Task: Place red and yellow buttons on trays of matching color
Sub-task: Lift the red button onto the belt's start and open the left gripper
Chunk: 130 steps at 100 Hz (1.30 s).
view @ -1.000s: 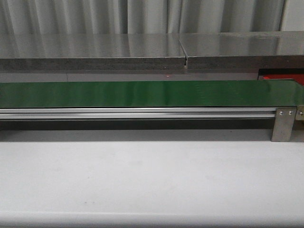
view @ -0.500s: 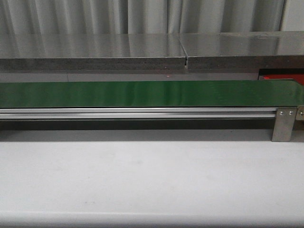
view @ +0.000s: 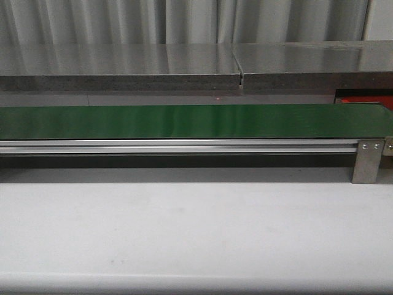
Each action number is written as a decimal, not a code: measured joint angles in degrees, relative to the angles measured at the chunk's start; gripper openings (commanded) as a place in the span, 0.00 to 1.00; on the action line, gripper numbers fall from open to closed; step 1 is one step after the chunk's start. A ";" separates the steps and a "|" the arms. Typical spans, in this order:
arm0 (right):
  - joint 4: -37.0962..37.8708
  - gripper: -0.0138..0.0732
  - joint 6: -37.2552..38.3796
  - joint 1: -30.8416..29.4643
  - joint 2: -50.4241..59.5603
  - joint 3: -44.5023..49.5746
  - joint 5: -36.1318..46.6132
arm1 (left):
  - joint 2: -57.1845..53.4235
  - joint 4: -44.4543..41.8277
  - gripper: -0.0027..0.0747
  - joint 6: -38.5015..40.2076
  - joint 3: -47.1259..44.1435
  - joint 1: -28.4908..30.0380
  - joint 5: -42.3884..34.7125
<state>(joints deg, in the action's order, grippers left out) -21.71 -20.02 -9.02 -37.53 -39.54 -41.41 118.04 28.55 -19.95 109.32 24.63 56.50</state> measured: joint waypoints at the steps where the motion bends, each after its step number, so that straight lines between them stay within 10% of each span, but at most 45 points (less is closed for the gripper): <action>1: 0.00 0.08 0.00 0.00 0.00 0.00 0.00 | -0.13 0.24 0.01 0.00 0.00 -0.12 0.12; 130: 0.00 0.08 0.00 0.00 0.00 0.00 0.00 | -0.38 -1.33 0.03 0.01 -9.79 -8.40 -5.37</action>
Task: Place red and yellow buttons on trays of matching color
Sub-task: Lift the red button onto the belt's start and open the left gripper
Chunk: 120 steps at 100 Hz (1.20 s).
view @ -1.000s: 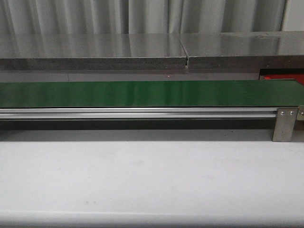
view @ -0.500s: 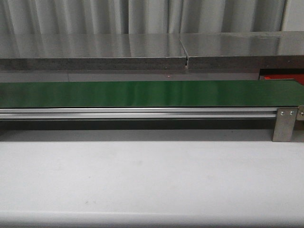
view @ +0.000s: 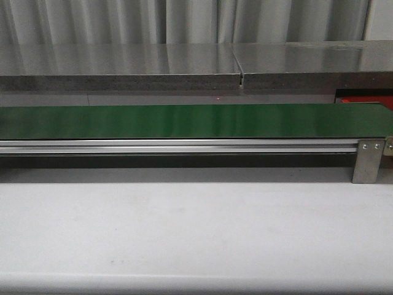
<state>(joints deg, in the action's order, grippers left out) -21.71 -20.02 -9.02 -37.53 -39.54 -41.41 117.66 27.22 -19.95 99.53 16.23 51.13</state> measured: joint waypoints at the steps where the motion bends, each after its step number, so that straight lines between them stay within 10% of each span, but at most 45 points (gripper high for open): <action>1: 0.00 0.08 0.00 0.00 0.00 0.00 0.00 | 0.00 0.01 0.04 0.00 0.00 0.00 0.00; 40: 0.00 0.08 0.00 0.00 0.00 0.00 0.00 | 0.00 0.44 0.93 0.00 -0.37 -0.21 0.00; 120: 0.00 0.08 0.00 0.00 0.00 0.00 0.00 | -6.16 -9.76 0.89 0.00 3.83 5.38 0.37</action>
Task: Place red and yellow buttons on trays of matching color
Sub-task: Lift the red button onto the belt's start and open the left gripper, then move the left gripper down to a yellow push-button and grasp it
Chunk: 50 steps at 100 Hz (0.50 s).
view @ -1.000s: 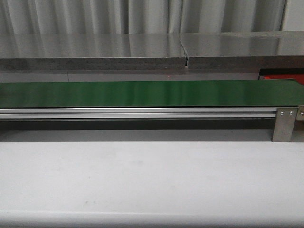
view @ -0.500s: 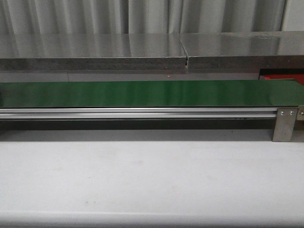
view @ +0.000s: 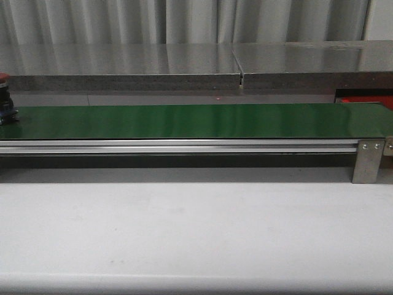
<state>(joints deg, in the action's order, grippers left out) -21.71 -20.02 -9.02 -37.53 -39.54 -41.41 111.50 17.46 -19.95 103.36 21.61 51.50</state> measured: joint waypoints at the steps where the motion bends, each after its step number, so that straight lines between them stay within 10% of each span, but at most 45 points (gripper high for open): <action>1: 0.00 0.08 0.00 0.00 0.00 0.00 0.00 | 0.00 -0.20 0.89 0.00 0.00 0.33 0.00; 50: 0.00 0.08 0.00 0.00 0.00 0.00 0.00 | 5.03 -4.40 0.89 0.00 0.00 6.93 -3.53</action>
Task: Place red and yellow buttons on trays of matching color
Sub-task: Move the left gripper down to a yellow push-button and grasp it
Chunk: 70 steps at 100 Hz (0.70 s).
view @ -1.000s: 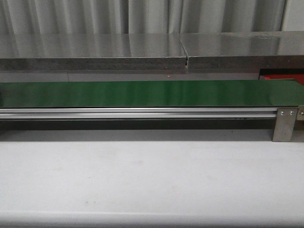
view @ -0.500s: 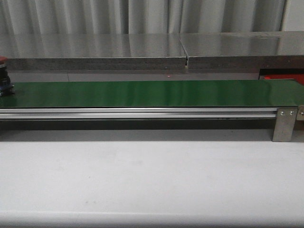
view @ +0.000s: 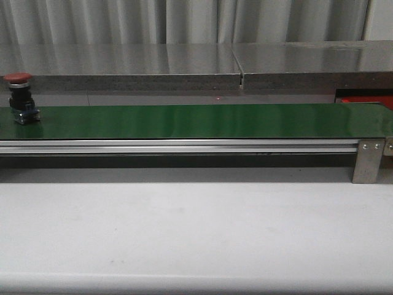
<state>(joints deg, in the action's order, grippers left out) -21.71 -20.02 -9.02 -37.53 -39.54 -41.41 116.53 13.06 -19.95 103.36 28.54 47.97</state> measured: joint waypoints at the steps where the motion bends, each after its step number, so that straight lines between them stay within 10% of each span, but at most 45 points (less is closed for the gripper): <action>1: 0.00 0.08 0.00 0.00 0.00 0.00 0.00 | 0.19 0.00 0.89 0.00 0.00 0.00 -0.17; 70: 0.00 0.08 0.00 0.00 0.00 0.00 0.00 | 10.39 -2.28 0.89 0.00 -0.10 0.00 -11.54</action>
<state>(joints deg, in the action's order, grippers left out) -21.71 -20.02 -9.02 -37.53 -39.54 -41.41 126.92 10.78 -19.95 103.25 28.54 36.43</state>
